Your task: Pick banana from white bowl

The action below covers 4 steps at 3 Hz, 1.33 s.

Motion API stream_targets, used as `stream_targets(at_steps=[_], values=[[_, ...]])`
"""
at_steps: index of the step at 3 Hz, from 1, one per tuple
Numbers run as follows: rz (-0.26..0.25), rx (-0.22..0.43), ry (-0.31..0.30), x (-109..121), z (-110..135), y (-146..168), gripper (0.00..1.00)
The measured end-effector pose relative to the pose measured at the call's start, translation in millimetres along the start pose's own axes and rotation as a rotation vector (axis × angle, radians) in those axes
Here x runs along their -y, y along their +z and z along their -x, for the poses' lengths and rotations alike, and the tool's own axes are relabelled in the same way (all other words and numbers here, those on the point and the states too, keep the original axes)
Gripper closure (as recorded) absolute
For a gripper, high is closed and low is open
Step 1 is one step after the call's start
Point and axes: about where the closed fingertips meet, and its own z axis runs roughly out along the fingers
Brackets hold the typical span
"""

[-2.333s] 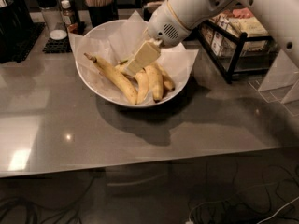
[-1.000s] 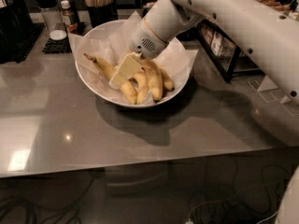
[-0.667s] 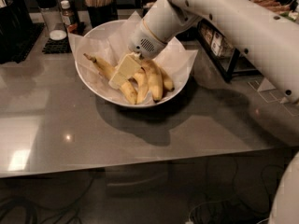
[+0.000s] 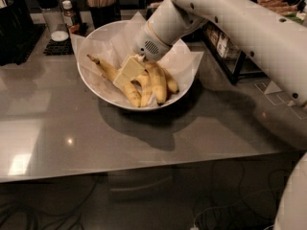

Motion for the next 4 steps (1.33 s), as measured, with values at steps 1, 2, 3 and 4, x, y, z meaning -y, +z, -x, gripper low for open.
stream_targets(at_steps=[1,2,3,4], values=[[0.000,0.007,0.013,-6.9,-0.8,-7.0,0.44],[-0.011,0.012,0.034,-17.6,-3.8,-18.3,0.44],[-0.015,0.011,0.062,-19.3,-9.7,-21.0,0.45],[-0.025,-0.004,0.072,-11.9,-10.9,-19.5,0.47]])
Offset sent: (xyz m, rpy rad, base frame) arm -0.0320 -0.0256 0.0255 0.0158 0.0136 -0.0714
